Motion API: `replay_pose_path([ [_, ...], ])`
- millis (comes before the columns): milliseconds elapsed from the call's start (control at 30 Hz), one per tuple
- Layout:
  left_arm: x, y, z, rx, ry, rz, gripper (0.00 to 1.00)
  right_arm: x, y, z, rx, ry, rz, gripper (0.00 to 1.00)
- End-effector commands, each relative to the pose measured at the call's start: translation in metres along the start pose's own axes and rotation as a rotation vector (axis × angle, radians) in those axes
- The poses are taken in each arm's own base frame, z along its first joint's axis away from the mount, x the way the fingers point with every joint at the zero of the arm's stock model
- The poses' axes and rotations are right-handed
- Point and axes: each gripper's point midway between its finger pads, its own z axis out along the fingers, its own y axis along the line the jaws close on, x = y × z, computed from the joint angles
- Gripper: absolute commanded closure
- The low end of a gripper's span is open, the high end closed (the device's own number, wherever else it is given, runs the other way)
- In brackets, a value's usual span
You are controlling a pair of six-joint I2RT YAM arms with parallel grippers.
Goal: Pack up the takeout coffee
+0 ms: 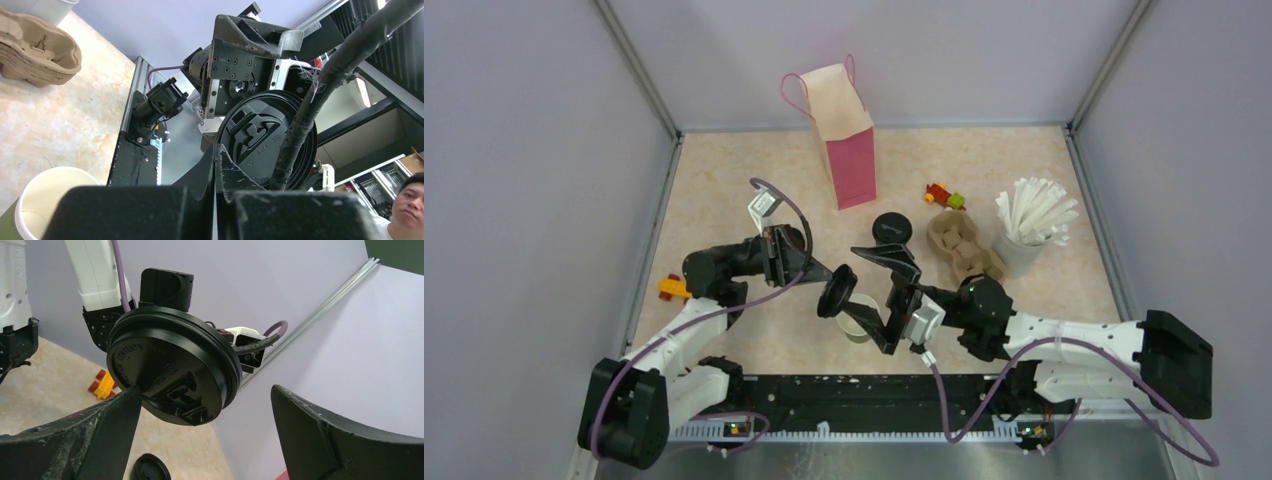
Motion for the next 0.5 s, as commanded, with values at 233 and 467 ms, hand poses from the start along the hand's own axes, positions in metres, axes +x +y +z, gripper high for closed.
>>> replay_pose_path([
  [233, -0.009, 0.001, 0.003, -0.007, -0.033, 0.063, 1.0, -0.012, -0.016, -0.005, 0.079, 0.002, -0.007, 0.02],
  [467, -0.025, 0.0, 0.004, -0.037, -0.166, 0.066, 1.0, -0.01, -0.018, -0.023, 0.143, 0.011, 0.044, 0.02],
])
